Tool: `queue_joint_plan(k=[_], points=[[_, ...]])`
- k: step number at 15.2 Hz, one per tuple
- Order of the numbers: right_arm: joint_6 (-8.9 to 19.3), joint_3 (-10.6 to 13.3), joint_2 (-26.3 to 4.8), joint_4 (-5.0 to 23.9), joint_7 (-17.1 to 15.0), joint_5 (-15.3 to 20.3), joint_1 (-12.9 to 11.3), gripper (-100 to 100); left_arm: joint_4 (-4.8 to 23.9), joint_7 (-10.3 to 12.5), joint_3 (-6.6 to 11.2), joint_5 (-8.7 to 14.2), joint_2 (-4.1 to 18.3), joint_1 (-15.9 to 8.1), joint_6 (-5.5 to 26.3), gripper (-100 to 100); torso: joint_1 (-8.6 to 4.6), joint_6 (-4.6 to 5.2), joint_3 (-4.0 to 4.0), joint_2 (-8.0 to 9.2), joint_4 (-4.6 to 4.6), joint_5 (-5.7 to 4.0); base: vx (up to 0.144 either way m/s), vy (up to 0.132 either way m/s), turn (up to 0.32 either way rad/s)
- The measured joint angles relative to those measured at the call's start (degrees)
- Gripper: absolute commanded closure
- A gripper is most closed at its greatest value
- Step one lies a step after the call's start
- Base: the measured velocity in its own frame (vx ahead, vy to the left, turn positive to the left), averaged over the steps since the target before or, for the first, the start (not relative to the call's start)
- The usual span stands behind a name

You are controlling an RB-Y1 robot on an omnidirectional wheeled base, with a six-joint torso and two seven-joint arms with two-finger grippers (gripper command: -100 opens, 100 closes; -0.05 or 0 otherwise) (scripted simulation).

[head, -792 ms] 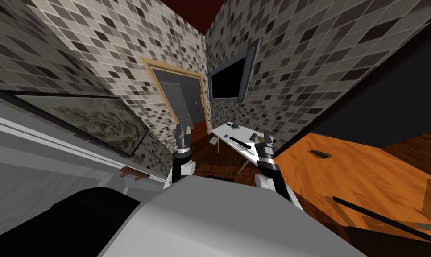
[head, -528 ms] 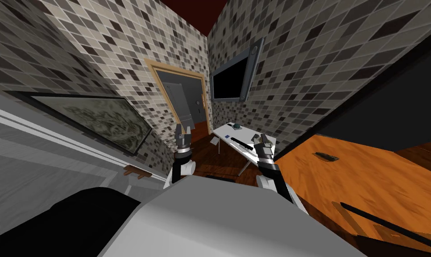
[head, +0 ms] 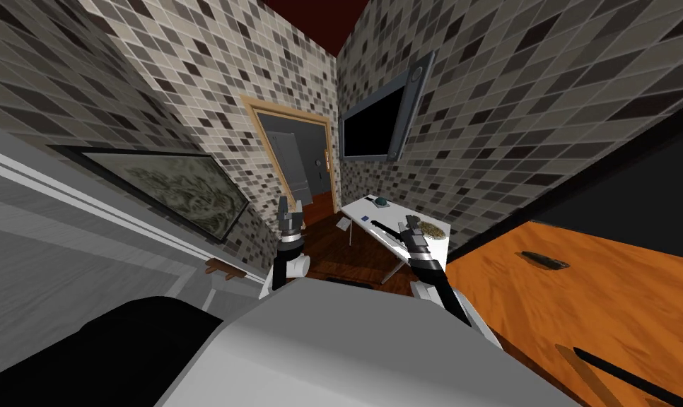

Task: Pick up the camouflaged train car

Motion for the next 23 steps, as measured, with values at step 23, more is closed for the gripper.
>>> queue_joint_plan(k=[23], points=[[-2.3,3.8,-27.4,13.0,-0.1,-1.5,-0.9,-100,0.0,0.0,0.0,0.0,0.0,0.0,0.0,0,-0.03,-0.01,0.01,0.03,0.01,-0.01,0.049,0.024,0.121]])
